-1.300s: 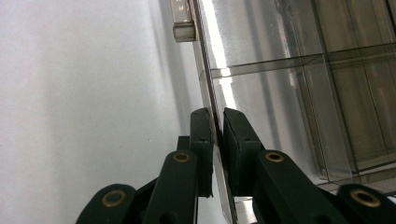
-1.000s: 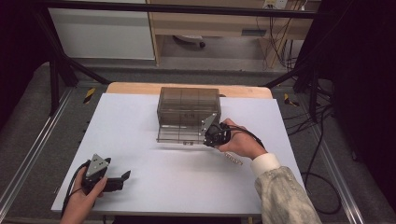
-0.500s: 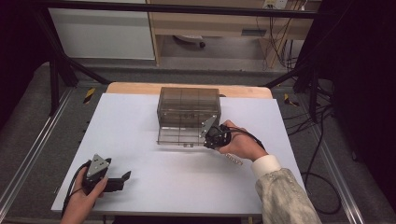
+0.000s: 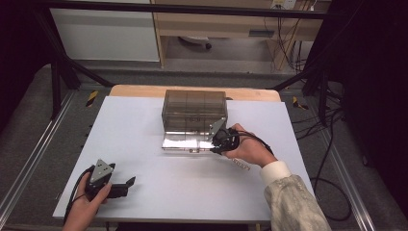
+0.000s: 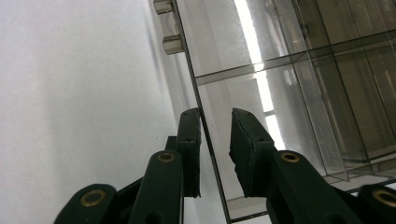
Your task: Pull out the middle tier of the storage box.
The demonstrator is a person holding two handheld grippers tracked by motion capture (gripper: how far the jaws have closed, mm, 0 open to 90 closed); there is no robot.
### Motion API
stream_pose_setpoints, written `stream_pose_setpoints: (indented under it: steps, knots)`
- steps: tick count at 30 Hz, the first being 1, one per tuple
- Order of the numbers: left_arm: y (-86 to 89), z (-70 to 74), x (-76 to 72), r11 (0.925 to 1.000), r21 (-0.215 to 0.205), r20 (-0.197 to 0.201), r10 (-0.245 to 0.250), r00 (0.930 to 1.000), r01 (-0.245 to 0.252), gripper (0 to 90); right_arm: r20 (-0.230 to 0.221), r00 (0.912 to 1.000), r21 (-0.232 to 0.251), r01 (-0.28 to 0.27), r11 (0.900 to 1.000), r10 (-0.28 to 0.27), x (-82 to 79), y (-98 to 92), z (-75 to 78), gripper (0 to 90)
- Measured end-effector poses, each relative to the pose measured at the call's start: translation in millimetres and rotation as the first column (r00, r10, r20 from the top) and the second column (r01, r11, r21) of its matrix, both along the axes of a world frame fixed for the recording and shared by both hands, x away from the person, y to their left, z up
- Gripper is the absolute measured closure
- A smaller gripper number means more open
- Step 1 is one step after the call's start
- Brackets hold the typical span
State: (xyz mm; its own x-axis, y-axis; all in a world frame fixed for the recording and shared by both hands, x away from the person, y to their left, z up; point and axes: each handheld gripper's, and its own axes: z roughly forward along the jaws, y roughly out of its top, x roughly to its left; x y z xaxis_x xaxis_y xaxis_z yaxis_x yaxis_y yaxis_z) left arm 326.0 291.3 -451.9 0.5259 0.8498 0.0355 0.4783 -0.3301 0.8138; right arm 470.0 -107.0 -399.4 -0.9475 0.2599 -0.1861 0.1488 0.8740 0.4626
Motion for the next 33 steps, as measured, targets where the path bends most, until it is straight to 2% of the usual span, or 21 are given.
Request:
stream_pose_setpoints:
  steps: [6, 8, 11, 17, 22, 26, 28, 30, 33]
  knots:
    - [0.4, 0.0, 0.0, 1.0, -0.002, 0.0, 0.002, 1.0, -0.002, 7.6, 0.008, 0.999, 0.053, 0.044, 0.998, -0.045, -1.7, -0.5, -0.3, 61.5]
    - [0.4, 0.0, 0.1, 1.0, -0.002, 0.0, 0.002, 1.0, -0.002, 7.5, 0.012, 0.9977, 0.083, 0.066, 0.994, -0.067, -2.5, -2.2, 0.6, 58.0]
    - [0.2, 0.0, 0.1, 1.0, 0.0, 0.0, 0.001, 1.0, -0.001, 7.5, 0.013, 0.9955, 0.133, 0.091, 0.987, -0.094, -3.3, -4.4, 0.3, 57.5]
    - [0.4, 0.0, -0.1, 1.0, -0.001, 0.0, 0.003, 1.0, -0.003, 7.5, 0.007, 0.9945, 0.142, 0.102, 0.985, -0.105, -5.3, -4.6, -3.9, 57.4]
    - [0.5, 0.2, 0.1, 1.0, -0.001, 0.001, 0.002, 1.0, -0.002, 7.5, 0.011, 0.9915, 0.167, 0.126, 0.978, -0.129, -7.6, -5.6, -3.4, 54.5]
    - [0.7, 0.2, 0.1, 1.0, -0.001, 0.001, 0.004, 1.0, -0.004, 7.5, 0.015, 0.9838, 0.223, 0.171, 0.96, -0.179, -9.9, -10.4, -4.2, 53.1]
    - [0.7, 0.2, -0.1, 1.0, -0.001, 0.002, 0.005, 1.0, -0.005, 7.5, 0.014, 0.9771, 0.248, 0.202, 0.947, -0.212, -11.6, -13.2, -5.0, 52.3]
    - [0.7, 0.3, -0.2, 1.0, -0.001, 0.004, 0.006, 1.0, -0.006, 7.5, 0.013, 0.9695, 0.277, 0.232, 0.933, -0.245, -13.6, -16.1, -5.1, 50.4]
    - [1.2, 0.5, 0.0, 1.0, -0.001, 0.008, 0.01, 0.9999, -0.01, 7.5, 0.013, 0.9522, 0.336, 0.283, 0.898, -0.305, -18.4, -21.8, -3.3, 45.9]
